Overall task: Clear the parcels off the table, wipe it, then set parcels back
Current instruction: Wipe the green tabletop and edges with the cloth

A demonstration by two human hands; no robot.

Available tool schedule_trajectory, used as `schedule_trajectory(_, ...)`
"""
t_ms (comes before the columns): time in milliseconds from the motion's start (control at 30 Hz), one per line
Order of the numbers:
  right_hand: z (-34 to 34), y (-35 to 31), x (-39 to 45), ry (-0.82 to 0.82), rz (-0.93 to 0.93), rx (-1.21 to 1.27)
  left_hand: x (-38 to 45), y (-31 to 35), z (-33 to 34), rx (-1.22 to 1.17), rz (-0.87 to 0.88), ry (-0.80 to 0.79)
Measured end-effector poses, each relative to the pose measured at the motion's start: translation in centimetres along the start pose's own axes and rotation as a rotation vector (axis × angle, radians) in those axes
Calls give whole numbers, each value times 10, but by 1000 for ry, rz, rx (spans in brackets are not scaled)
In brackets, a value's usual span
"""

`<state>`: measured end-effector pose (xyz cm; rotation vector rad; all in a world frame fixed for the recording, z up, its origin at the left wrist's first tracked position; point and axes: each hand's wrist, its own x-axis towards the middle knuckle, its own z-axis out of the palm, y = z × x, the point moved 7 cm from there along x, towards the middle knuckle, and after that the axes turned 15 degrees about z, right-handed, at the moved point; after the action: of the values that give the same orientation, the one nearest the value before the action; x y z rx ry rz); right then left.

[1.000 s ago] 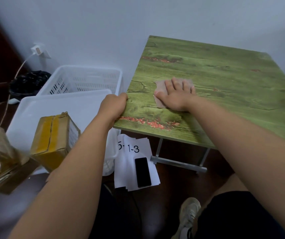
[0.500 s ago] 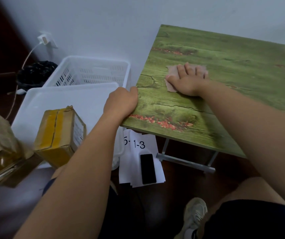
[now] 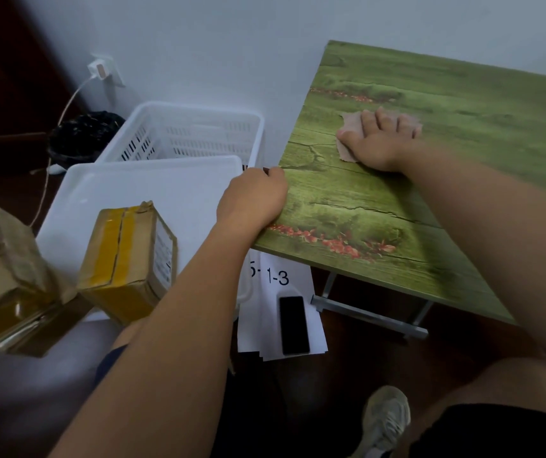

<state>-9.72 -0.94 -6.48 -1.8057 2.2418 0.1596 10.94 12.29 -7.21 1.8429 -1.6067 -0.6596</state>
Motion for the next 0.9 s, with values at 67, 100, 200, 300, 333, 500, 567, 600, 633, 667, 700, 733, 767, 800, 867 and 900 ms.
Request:
schedule_trajectory(67,0,-1,0,4,14,2,0,1,2,1,-19,-6)
schedule_trajectory(100,0,-3,-1,5,20,1,0,1,3,7,-22,-12)
schedule_trajectory(200,0,-7,-1,4,31,-2,-1,0,2,-19,-48,6)
schedule_trajectory(300,0,-12,-1,5,29,-11,-3,1,1,-24,-63,17)
schedule_trajectory(333,0,-14,-1,3,26,-16,-3,1,1,-23,-61,14)
schedule_trajectory(500,2,-26,0,2,9,-25,-4,3,1,-14,-50,6)
schedule_trajectory(567,2,-32,-1,3,4,-26,-5,4,-1,-9,-40,9)
schedule_trajectory(600,3,-36,-1,5,3,-27,-5,4,-1,-6,-33,10)
schedule_trajectory(633,3,-40,-1,7,1,-29,-5,5,-1,-2,-27,10)
schedule_trajectory(667,3,-43,-1,9,0,-32,-6,5,-1,-1,-24,11)
schedule_trajectory(700,4,-47,-2,11,-2,-35,-6,5,-1,-3,-18,14)
schedule_trajectory(733,4,-51,-2,12,-6,-35,-6,5,-1,-7,-12,19)
schedule_trajectory(767,4,-55,-2,10,-9,-34,-6,5,-2,-11,-9,23)
schedule_trajectory(800,5,-59,-3,10,-12,-33,-7,6,-3,-17,-7,29)
schedule_trajectory(867,5,-66,-4,9,-19,-34,-9,8,-4,-42,-1,38)
schedule_trajectory(900,5,-69,-5,8,-23,-34,-10,9,-5,-54,4,41)
